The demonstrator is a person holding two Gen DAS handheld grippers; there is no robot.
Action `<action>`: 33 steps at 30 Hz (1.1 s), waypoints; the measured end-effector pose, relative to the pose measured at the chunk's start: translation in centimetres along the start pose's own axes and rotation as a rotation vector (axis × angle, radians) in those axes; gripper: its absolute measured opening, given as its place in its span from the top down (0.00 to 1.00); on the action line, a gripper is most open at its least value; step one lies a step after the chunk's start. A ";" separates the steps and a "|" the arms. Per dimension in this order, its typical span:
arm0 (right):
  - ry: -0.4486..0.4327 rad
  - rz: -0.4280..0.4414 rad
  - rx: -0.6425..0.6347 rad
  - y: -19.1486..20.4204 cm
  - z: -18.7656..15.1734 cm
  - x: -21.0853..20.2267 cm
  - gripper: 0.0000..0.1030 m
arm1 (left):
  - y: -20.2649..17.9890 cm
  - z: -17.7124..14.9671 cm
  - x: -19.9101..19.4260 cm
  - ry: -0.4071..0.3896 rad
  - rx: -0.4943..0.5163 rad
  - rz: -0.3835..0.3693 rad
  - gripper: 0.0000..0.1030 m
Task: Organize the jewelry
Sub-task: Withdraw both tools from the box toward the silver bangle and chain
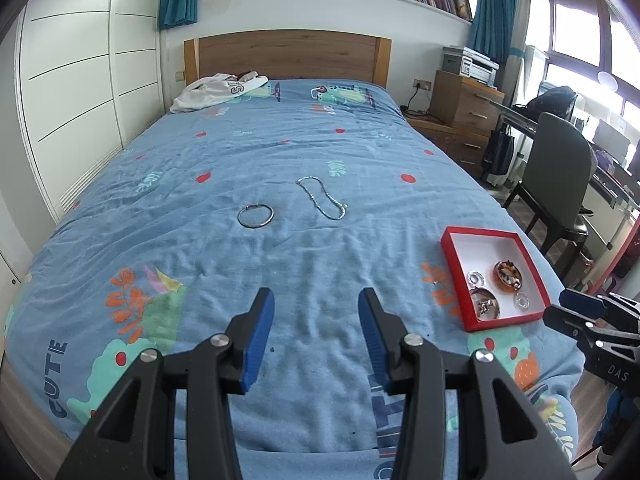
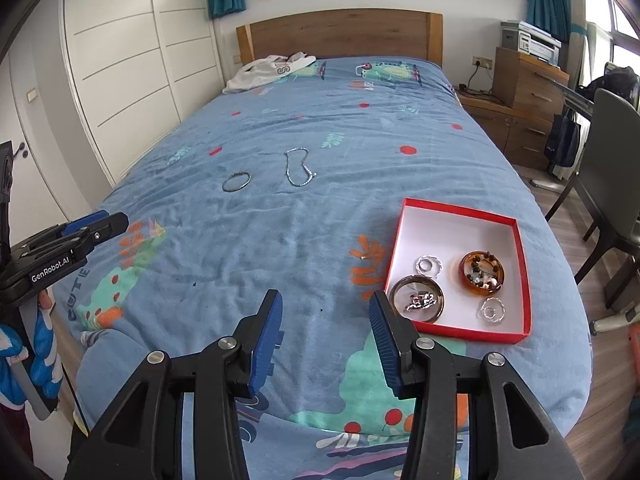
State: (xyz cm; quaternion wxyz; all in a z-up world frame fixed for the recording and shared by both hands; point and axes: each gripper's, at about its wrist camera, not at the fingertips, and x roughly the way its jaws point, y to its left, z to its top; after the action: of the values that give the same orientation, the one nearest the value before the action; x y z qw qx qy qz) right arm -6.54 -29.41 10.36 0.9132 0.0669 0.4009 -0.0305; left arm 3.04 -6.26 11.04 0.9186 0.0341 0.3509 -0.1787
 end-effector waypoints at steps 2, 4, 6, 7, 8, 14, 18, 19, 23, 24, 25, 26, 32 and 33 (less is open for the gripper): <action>0.010 -0.004 -0.012 0.5 0.4 0.4 0.55 | 0.6 0.0 0.5 0.003 -0.010 -0.007 0.58; 0.017 -0.007 -0.023 0.8 0.8 0.8 0.54 | 1.3 0.0 1.1 0.006 -0.019 -0.010 0.55; 0.028 -0.006 -0.034 1.3 1.1 1.5 0.52 | 1.9 0.0 1.7 0.007 -0.027 -0.001 0.50; 0.032 -0.004 -0.036 1.4 1.2 1.7 0.50 | 2.1 0.1 2.0 0.008 -0.030 0.000 0.50; 0.038 -0.002 -0.042 1.7 1.4 2.1 0.49 | 2.3 0.1 2.4 0.012 -0.032 0.004 0.50; 0.084 0.028 -0.064 2.7 2.3 5.4 0.49 | 4.0 0.3 5.3 0.044 -0.046 0.021 0.50; 0.106 0.051 -0.076 3.1 3.4 8.1 0.47 | 5.2 0.3 8.3 0.081 -0.058 0.043 0.50; 0.110 0.057 -0.078 3.1 3.7 8.8 0.47 | 5.7 0.4 9.2 0.090 -0.062 0.048 0.50; 0.132 0.086 -0.100 3.5 5.6 12.8 0.47 | 6.9 0.9 12.7 0.114 -0.072 0.056 0.50; 0.135 0.092 -0.105 3.7 6.0 13.6 0.47 | 7.1 1.2 13.8 0.118 -0.068 0.056 0.50; 0.140 0.104 -0.113 3.8 6.8 15.1 0.47 | 7.3 1.4 14.5 0.121 -0.064 0.054 0.50; 0.142 0.110 -0.118 4.1 7.2 15.9 0.47 | 7.4 1.8 15.4 0.123 -0.059 0.051 0.50; 0.143 0.159 -0.168 5.3 11.7 23.2 0.47 | 8.2 4.8 21.7 0.130 -0.027 0.039 0.50; 0.140 0.162 -0.174 5.5 12.4 24.4 0.46 | 8.3 5.4 23.1 0.133 -0.022 0.038 0.50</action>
State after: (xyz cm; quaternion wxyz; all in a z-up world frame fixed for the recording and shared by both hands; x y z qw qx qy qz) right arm 19.59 -25.89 1.29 0.8848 0.0214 0.4579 0.0831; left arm 25.28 -6.52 -0.61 0.8967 0.0427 0.4125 -0.1547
